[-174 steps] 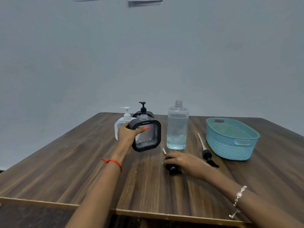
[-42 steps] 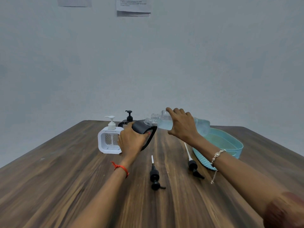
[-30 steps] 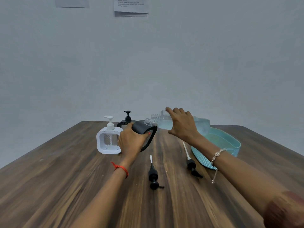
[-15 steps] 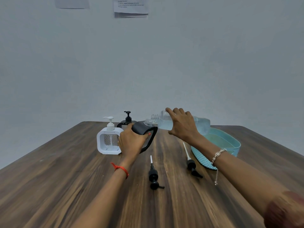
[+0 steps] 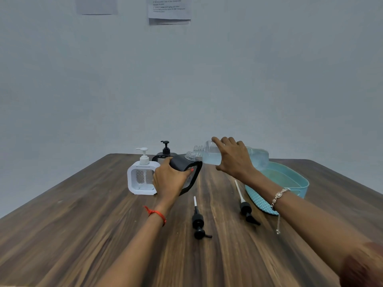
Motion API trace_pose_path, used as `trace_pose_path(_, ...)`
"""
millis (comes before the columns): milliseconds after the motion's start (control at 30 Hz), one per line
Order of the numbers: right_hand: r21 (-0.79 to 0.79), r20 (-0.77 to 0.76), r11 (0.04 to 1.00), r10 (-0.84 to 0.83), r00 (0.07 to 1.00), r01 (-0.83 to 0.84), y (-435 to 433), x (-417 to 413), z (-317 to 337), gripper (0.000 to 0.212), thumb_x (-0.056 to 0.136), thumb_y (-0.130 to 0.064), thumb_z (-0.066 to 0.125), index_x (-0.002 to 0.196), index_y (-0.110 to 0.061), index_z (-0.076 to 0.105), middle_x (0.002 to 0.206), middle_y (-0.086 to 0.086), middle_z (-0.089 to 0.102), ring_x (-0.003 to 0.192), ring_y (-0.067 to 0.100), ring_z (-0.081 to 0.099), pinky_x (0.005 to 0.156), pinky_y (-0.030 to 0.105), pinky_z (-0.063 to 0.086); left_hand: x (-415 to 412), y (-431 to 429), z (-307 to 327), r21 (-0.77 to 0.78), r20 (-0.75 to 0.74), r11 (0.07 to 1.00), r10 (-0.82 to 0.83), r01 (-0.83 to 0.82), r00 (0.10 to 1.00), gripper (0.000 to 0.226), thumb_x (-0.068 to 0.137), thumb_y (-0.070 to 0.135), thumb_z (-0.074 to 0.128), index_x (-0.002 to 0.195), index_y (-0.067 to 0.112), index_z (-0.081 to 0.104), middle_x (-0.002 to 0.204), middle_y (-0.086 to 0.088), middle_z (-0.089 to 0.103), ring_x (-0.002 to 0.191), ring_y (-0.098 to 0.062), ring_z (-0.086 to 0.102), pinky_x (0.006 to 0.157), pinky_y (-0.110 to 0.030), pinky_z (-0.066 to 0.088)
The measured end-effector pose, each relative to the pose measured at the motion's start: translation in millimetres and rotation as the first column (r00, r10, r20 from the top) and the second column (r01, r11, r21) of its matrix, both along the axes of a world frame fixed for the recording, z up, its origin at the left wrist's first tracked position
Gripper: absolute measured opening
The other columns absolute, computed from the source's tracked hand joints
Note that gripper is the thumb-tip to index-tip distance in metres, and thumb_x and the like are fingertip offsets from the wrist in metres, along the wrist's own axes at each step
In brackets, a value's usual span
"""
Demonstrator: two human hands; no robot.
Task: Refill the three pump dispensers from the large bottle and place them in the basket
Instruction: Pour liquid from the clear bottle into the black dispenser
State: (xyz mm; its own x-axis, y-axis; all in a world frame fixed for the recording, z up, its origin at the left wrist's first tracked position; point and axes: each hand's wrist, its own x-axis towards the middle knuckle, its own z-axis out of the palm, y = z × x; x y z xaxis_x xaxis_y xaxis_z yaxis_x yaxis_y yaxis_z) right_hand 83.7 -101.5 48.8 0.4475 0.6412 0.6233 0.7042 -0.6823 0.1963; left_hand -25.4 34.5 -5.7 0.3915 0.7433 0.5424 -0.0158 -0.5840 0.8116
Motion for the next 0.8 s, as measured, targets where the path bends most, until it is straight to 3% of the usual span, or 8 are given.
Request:
trace_pose_path(467, -0.01, 0.006, 1.0, 0.003, 1.0, -0.003, 0.6, -0.9, 0.9, 0.077, 0.071, -0.022, 0.072, 0.137, -0.015, 0.034, 0.122, 0.012, 0.053, 0.112, 0.029, 0.047, 0.088, 0.039, 0.039, -1.9, -2.2, 0.0, -0.02, 0.024, 1.0, -0.008, 0.009, 1.0, 0.051, 0.061, 0.039, 0.083, 0.102, 0.014, 0.066, 0.095, -0.005, 0.071, 0.091, -0.026, 0.063, 0.071, -0.031, 0.048)
trace_pose_path(800, -0.013, 0.012, 1.0, 0.009, 1.0, -0.009, 0.6, -3.2, 0.5, 0.076, 0.07, -0.02, 0.072, 0.137, -0.015, 0.035, 0.121, 0.012, 0.053, 0.111, 0.03, 0.047, 0.088, 0.039, 0.038, -3.4, -1.8, -2.2, -0.031, 0.009, 1.0, 0.002, -0.002, 1.0, 0.052, 0.059, 0.041, 0.082, 0.101, 0.015, 0.065, 0.095, -0.005, 0.07, 0.093, -0.027, 0.062, 0.077, -0.039, 0.052)
